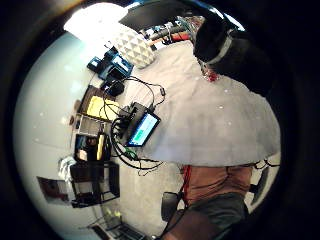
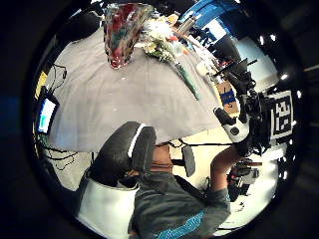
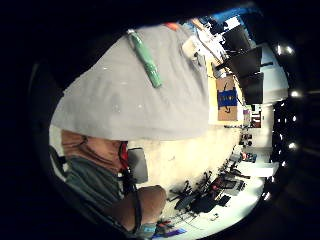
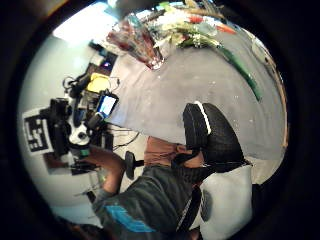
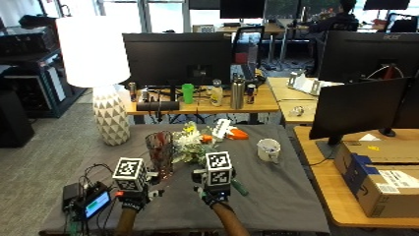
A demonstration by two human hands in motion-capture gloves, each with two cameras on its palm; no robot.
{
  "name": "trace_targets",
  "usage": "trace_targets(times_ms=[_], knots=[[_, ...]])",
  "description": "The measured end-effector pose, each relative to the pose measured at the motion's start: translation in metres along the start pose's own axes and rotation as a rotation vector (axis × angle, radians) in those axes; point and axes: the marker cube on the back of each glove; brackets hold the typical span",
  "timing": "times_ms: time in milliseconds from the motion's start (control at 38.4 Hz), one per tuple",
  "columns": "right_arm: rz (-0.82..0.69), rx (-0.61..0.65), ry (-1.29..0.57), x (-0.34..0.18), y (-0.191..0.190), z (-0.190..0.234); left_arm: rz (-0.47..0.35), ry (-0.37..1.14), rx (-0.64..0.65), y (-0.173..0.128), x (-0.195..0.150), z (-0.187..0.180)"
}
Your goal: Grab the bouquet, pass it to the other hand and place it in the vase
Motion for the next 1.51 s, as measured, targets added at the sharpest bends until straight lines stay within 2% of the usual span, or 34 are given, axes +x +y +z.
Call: trace_targets(times_ms=[235, 599, 808, 1069, 1277, 1512], knots=[[-0.025, -0.040, -0.027, -0.002, -0.004, 0.008, -0.002, 0.012, -0.039, 0.000, 0.001, 0.008], [-0.083, 0.017, -0.024, -0.012, -0.012, 0.010, -0.007, 0.027, -0.010, -0.002, -0.004, 0.005], [-0.102, 0.001, -0.045, -0.012, -0.002, 0.004, 0.004, 0.049, -0.001, -0.002, -0.003, 0.005], [-0.063, 0.016, -0.066, 0.043, -0.001, 0.007, -0.007, 0.099, 0.054, 0.000, -0.005, 0.008], [0.055, 0.092, -0.062, 0.109, -0.038, 0.035, -0.021, 0.117, 0.103, 0.002, 0.001, 0.010], [0.143, 0.088, -0.147, 0.163, -0.107, 0.104, -0.027, 0.136, 0.135, 0.003, 0.006, 0.014]])
